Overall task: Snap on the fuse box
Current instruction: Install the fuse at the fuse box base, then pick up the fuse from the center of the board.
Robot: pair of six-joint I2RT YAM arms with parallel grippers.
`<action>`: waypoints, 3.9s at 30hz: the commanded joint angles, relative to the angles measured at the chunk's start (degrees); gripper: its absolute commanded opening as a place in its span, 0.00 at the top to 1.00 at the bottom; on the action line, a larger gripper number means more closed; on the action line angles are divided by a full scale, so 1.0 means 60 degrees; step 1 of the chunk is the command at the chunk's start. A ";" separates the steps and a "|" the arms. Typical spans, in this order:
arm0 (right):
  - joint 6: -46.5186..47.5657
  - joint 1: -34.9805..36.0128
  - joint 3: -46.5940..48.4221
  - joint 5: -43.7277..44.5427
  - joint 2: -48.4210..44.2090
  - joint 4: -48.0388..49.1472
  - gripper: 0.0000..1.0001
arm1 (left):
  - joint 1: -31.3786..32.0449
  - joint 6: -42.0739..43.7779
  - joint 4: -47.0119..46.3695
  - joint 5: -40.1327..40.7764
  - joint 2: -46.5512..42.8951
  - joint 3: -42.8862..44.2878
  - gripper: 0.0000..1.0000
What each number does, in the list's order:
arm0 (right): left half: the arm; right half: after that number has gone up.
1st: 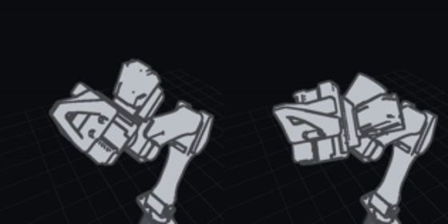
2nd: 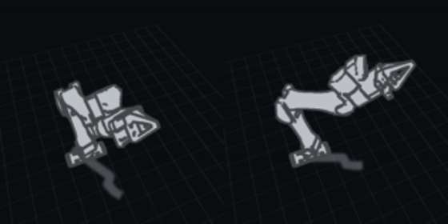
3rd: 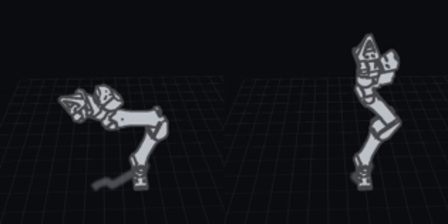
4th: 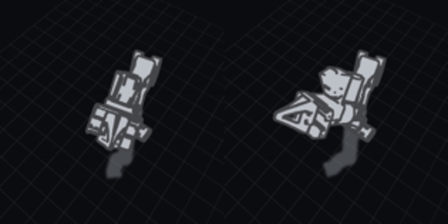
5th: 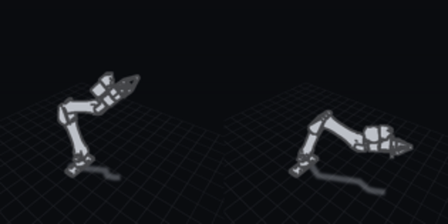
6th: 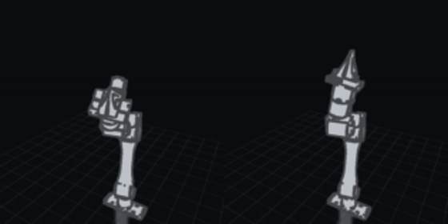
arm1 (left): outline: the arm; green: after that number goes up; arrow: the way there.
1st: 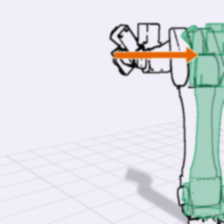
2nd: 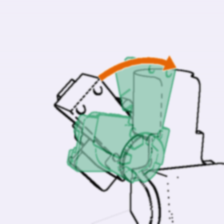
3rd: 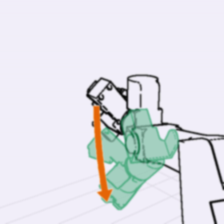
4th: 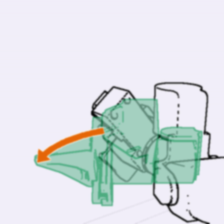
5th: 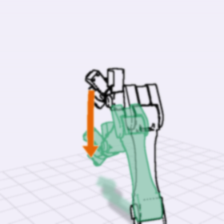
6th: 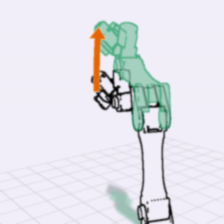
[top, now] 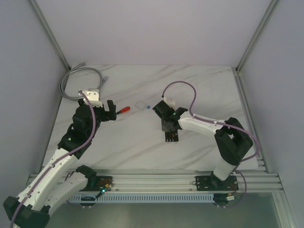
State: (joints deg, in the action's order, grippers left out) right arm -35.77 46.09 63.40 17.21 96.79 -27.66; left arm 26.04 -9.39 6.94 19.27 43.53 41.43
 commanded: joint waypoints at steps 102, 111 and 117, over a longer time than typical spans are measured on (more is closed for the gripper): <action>0.7718 -0.1526 0.4606 -0.4104 0.4920 0.3614 0.39 | -0.0290 -0.0137 -0.0175 -0.0323 -0.0011 -0.0068 0.00; 0.7594 -0.1570 0.4883 -0.4322 0.5330 0.3206 0.53 | -0.0446 -0.0177 -0.0174 -0.0539 0.0038 -0.0023 0.00; 0.7117 -0.1557 0.4273 -0.4435 0.4741 0.2835 0.66 | -0.0568 -0.0219 -0.0181 -0.0682 0.0041 -0.0027 0.00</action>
State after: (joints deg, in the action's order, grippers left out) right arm 9.17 36.69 91.64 -7.70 126.85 -6.15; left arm 23.22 -10.31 6.92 16.47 43.72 41.17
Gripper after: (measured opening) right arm 0.374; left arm 0.998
